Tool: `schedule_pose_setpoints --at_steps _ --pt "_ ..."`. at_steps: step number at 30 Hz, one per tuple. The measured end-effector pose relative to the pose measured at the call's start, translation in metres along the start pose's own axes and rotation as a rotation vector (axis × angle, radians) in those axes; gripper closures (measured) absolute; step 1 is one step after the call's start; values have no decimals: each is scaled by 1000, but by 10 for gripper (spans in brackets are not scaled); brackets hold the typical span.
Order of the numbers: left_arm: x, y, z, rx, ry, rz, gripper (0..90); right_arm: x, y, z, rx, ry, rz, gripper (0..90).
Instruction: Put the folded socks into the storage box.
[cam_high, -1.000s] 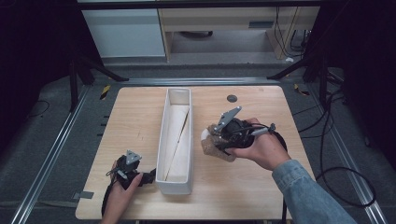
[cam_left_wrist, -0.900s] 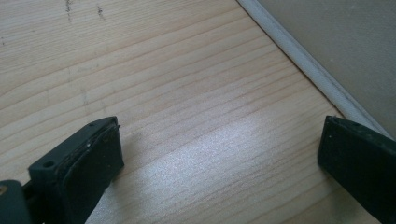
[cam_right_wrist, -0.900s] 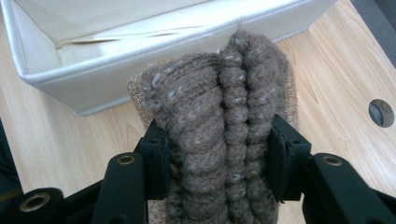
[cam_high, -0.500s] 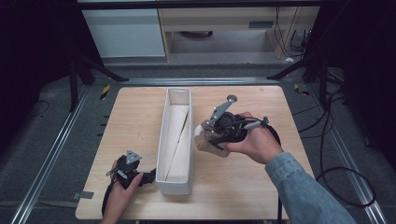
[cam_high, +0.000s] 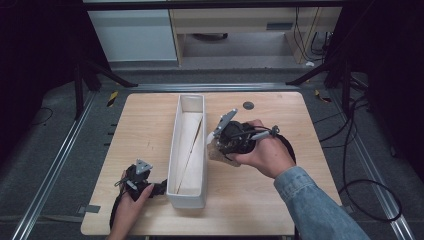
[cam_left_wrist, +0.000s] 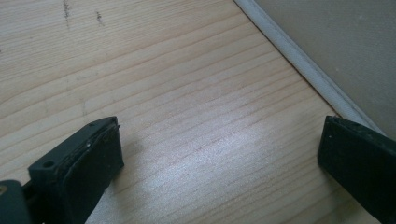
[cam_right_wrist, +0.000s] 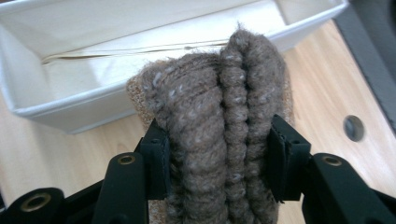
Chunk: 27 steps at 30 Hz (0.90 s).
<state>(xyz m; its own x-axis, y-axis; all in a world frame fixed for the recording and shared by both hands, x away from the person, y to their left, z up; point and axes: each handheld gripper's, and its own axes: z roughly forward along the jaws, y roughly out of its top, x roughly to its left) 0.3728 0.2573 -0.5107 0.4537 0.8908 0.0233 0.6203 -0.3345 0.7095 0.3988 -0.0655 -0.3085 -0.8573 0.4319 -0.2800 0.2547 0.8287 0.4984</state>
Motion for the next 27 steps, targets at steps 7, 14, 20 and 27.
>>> schedule_pose_setpoints --at_steps 7,14,20,27 --pt "0 2 2 -1 -3 2 0 -7 3 -7 -38 28 4 507" --pt "0 2 2 -3 -2 -2 0 -1 12 -12 -55 30 -5 507" --pt "0 2 2 -5 1 -6 0 7 25 -16 -60 8 -43 507" --pt "0 2 2 -5 1 -7 0 14 38 -15 -81 37 -66 507"
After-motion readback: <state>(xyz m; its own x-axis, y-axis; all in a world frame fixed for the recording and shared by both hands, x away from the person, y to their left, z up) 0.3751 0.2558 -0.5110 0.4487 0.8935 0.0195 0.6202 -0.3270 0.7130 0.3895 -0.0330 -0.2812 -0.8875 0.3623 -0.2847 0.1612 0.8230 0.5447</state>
